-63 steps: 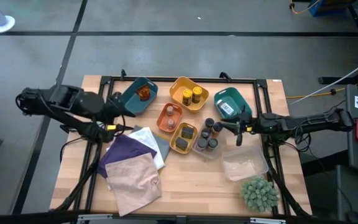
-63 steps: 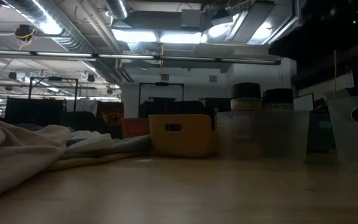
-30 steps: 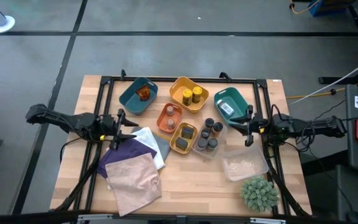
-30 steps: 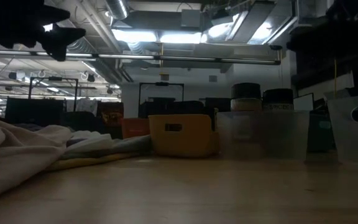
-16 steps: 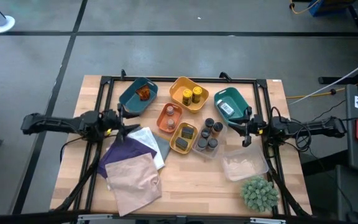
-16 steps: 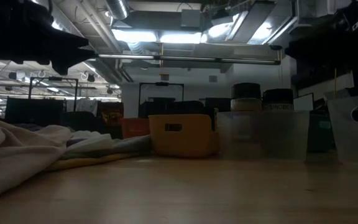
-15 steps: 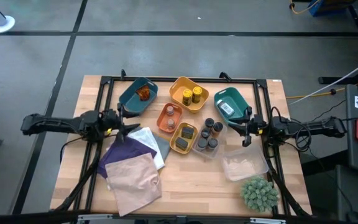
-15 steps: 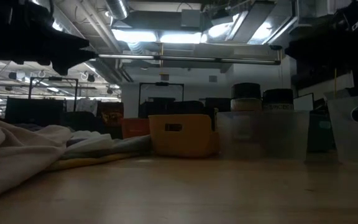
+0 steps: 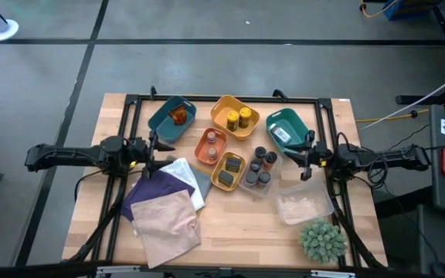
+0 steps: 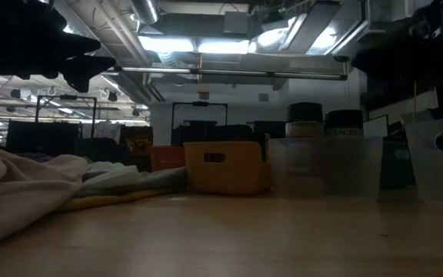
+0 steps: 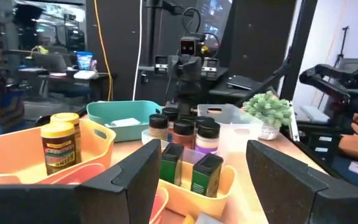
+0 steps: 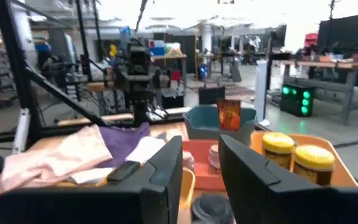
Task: Sort spices by type
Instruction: Return to Home Position
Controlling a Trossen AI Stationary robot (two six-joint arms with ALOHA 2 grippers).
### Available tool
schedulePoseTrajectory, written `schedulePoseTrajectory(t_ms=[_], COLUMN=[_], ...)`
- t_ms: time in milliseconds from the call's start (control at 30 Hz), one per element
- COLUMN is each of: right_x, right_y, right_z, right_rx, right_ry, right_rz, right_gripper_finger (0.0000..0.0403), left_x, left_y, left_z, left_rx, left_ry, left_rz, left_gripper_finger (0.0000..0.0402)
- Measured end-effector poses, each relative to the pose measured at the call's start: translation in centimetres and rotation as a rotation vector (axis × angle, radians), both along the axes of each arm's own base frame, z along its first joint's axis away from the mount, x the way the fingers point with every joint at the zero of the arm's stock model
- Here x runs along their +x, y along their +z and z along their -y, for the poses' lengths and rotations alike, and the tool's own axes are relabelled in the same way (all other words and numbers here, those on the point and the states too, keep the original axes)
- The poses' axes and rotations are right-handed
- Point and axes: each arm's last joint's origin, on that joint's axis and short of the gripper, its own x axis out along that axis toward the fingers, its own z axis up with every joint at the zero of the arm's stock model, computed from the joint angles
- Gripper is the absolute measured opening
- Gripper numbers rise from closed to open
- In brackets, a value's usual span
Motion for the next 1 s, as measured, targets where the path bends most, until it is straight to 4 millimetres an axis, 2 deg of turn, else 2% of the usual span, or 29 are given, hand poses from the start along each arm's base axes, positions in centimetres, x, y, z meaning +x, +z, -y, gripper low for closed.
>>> schedulePoseTrajectory(t_ms=[133,433,700,1000], right_x=[0.0,-0.3,-0.9,-0.9], right_y=[-0.2,-0.4,-0.4,-1.0], right_z=[0.0,0.0,0.1,-0.1], right_rx=[0.003,0.025,0.029,0.040], right_ry=[0.010,0.013,0.014,0.056], right_rz=[-0.021,-0.034,-0.026,-0.086], right_gripper_finger=[0.0104,0.0104,0.0104,0.0104], left_x=[-0.1,-1.7,-1.5,-1.4], left_y=[0.1,1.3,0.6,0.3], left_z=[0.0,0.2,0.2,0.2], left_rx=[0.023,0.134,0.092,0.126], left_ry=[0.001,-0.012,-0.020,-0.018], left_rz=[0.015,0.163,0.088,0.060], left_gripper_finger=[0.0221,0.0221,0.0221,0.0221])
